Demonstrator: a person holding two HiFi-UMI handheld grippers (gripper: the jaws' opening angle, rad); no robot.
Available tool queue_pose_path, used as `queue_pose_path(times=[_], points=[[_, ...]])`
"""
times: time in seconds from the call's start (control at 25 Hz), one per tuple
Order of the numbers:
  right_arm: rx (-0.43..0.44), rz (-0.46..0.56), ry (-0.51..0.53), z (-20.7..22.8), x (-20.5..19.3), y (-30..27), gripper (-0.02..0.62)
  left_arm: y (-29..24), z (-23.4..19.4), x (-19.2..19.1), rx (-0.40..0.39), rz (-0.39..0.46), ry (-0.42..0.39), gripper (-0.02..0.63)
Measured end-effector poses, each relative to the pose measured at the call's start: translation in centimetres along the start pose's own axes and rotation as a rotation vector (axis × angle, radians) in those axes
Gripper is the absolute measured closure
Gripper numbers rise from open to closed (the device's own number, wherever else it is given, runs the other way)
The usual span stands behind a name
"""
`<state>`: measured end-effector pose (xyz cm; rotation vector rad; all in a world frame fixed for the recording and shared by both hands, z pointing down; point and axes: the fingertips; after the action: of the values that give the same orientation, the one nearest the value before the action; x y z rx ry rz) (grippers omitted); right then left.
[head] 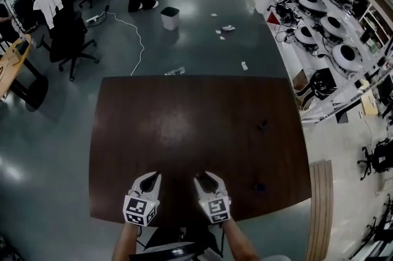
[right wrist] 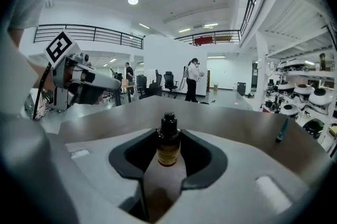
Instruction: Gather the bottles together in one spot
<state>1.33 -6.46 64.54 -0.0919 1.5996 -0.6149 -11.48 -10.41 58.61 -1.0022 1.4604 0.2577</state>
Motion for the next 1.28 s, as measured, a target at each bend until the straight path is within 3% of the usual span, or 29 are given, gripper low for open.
queue_pose_path(times=[0.6, 1.28], points=[[0.072, -0.058, 0.040, -3.9, -5.5, -2.6, 0.456, 1.5, -0.8, -3.7, 0.004, -0.029, 0.027, 0.606], [0.074, -0.039, 0.055, -5.3, -7.3, -4.2, 0.456, 2.8, -1.6, -6.1, 0.010, -0.062, 0.031, 0.606]])
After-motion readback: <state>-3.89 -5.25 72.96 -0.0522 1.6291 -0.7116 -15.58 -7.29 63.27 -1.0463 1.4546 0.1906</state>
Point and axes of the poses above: the fingertips, and each gripper's own axes: y backward along the fingers, z to its right, x out of its top
